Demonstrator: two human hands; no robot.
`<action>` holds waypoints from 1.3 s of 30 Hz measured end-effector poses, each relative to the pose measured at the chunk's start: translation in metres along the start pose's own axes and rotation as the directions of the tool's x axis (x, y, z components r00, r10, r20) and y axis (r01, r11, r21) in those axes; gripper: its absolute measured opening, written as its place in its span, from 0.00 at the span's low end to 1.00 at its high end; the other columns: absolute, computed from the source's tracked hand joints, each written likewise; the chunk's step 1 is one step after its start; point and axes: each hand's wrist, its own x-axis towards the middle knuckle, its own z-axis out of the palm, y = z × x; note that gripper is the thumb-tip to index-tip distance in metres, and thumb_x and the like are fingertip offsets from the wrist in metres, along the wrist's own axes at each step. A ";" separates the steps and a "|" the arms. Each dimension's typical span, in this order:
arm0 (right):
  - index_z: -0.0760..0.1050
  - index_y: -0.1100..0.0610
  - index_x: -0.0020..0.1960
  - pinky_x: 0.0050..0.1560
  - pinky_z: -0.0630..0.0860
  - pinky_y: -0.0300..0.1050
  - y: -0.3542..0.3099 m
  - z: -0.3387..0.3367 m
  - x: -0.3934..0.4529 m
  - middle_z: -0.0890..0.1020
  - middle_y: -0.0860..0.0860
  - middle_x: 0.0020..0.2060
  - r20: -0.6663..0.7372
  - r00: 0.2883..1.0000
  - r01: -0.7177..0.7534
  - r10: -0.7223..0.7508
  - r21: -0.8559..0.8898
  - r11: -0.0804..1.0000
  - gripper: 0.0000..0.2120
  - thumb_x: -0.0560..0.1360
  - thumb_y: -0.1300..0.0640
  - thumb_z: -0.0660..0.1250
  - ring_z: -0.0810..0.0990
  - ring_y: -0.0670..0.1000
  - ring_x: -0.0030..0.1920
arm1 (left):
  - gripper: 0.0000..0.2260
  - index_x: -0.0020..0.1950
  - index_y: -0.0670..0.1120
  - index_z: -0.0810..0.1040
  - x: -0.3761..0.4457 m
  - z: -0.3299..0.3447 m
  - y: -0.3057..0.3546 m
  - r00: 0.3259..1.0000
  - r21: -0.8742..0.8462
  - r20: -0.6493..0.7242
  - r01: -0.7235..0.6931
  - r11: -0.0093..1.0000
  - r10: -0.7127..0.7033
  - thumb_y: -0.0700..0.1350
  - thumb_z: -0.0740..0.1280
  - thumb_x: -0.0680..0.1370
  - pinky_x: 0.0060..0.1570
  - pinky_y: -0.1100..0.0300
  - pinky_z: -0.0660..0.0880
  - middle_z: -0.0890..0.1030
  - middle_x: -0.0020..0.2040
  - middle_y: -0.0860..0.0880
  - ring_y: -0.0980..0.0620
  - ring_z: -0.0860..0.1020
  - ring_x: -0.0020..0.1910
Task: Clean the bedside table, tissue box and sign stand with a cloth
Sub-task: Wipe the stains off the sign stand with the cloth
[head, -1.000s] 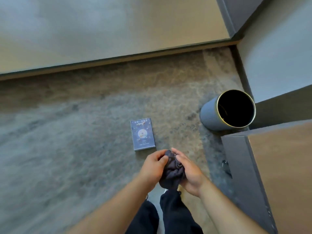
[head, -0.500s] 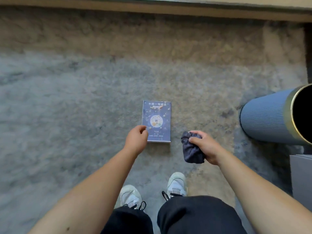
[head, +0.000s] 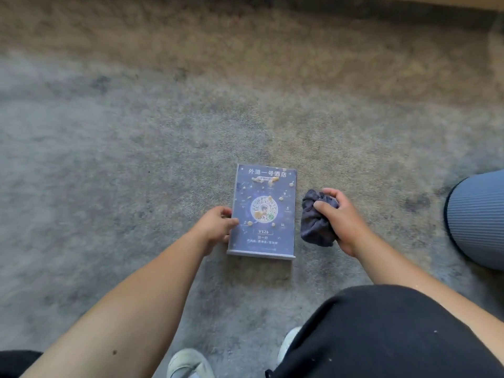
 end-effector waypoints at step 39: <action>0.67 0.52 0.60 0.41 0.72 0.52 -0.034 -0.011 0.096 0.72 0.58 0.57 0.243 0.819 0.256 -0.519 -0.966 -0.048 0.09 0.80 0.55 0.55 0.74 0.61 0.53 | 0.03 0.52 0.41 0.76 0.009 0.049 -0.014 0.994 -0.094 0.107 0.043 0.995 -0.033 0.38 0.63 0.81 0.42 0.49 0.81 0.83 0.53 0.39 0.43 0.83 0.50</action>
